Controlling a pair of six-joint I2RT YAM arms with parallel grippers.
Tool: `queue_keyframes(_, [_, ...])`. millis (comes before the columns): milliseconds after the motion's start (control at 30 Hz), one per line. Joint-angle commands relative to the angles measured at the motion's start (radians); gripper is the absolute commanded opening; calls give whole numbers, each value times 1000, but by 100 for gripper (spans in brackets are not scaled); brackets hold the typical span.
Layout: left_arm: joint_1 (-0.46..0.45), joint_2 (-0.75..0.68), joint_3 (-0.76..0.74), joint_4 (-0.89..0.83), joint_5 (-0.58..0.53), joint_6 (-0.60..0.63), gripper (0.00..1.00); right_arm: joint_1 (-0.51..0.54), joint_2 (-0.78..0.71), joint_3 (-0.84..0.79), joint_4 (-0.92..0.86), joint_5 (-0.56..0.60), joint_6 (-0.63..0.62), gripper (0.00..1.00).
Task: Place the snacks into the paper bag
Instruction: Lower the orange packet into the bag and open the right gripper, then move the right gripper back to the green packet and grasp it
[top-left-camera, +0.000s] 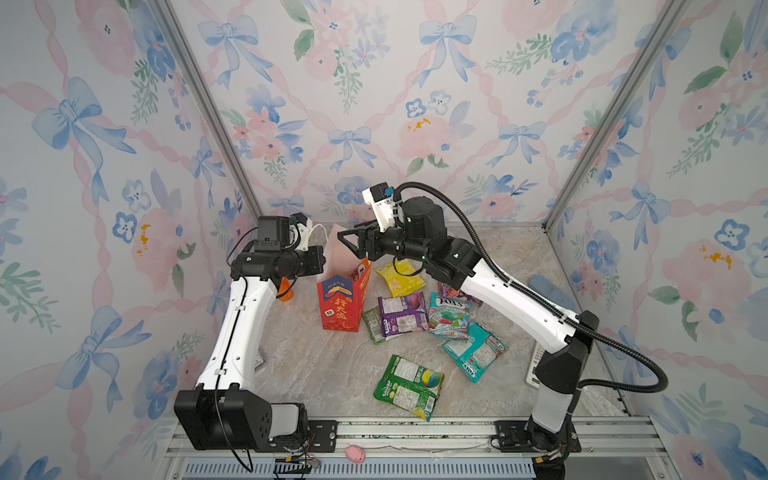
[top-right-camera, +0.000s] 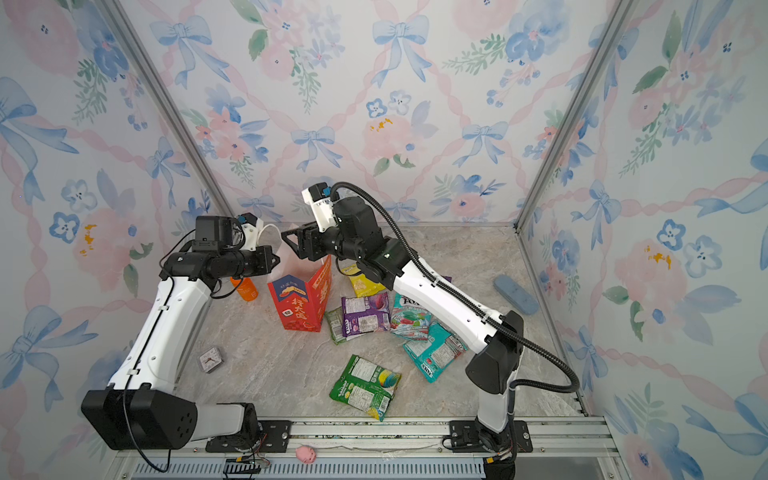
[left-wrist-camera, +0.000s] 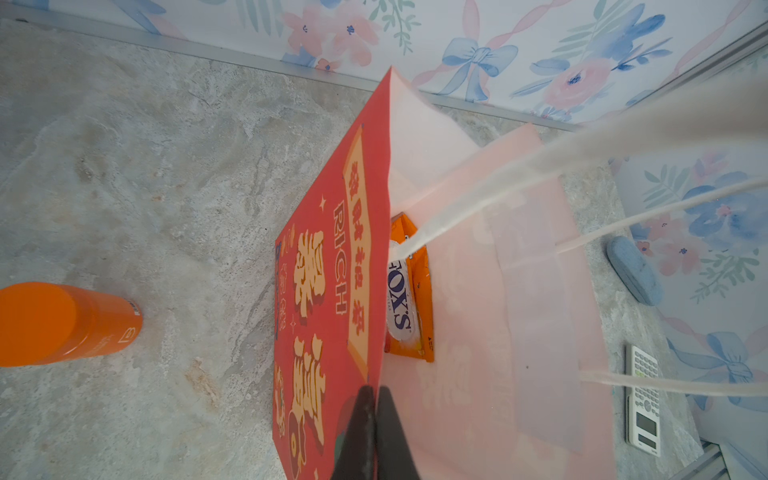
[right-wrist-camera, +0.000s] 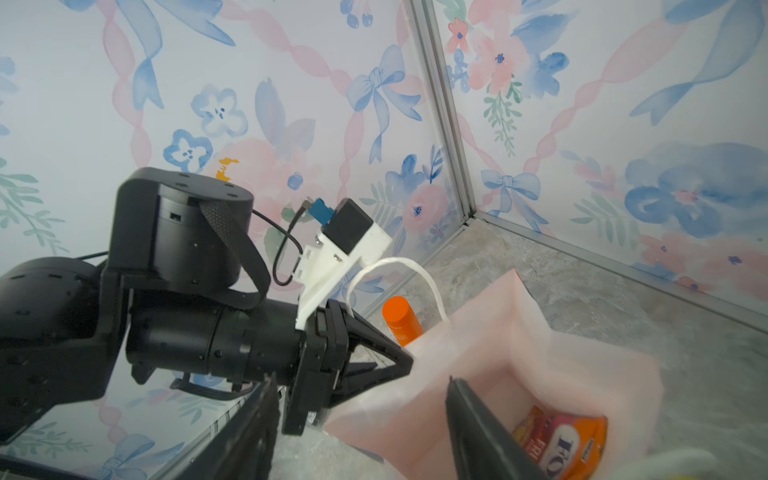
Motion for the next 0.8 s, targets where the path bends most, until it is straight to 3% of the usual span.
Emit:
queue_keyframes(0, [-3, -20, -11, 10, -2, 2, 0, -26, -131, -119, -55, 64, -65, 75])
queue_keyframes(167, [-1, -26, -7, 9, -6, 5, 0, -80, -310, -414, -74, 180, -31, 88])
queue_keyframes(367, [1, -30, -8, 8, -10, 5, 0, -92, -431, -677, -221, 245, 110, 97])
queue_keyframes(567, [1, -34, -4, 9, -25, 7, 0, 10, -521, -917, -353, 336, 355, 95])
queue_keyframes(767, [2, -39, -7, 9, -25, 8, 0, 125, -594, -1087, -378, 332, 589, 89])
